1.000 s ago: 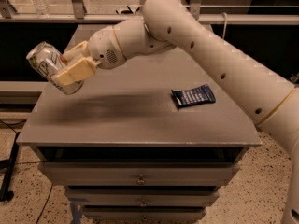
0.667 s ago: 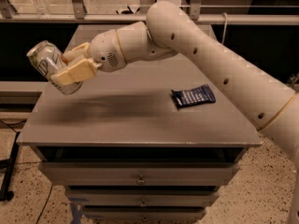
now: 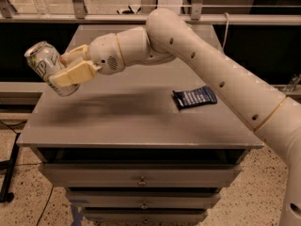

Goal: Place 7up can upright

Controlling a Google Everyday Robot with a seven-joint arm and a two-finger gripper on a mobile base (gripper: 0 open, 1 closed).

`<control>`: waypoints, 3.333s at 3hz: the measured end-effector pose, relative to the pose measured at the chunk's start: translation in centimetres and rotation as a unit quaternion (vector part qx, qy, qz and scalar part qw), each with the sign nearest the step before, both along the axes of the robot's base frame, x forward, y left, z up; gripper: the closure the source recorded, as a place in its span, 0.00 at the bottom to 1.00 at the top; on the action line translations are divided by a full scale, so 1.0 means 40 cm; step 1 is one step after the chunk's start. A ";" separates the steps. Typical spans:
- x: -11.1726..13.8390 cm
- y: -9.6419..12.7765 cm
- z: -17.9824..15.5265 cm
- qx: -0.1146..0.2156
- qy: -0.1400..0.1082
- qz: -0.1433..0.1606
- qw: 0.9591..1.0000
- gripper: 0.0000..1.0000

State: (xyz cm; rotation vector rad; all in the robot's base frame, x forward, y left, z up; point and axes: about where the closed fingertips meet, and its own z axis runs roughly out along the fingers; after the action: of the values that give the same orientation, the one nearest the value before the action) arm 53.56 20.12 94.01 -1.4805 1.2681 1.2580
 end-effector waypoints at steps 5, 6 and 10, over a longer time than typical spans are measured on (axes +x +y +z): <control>0.009 0.019 -0.018 0.062 -0.109 -0.011 0.992 1.00; 0.018 0.014 -0.034 0.069 -0.110 -0.039 0.991 1.00; 0.054 -0.005 -0.103 0.074 -0.077 -0.099 0.989 1.00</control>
Offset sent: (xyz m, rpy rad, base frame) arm 0.0019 0.0033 0.0042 0.0752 -0.1647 0.0737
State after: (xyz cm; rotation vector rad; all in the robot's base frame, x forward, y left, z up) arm 55.73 19.93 89.88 -1.2879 1.1625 1.0622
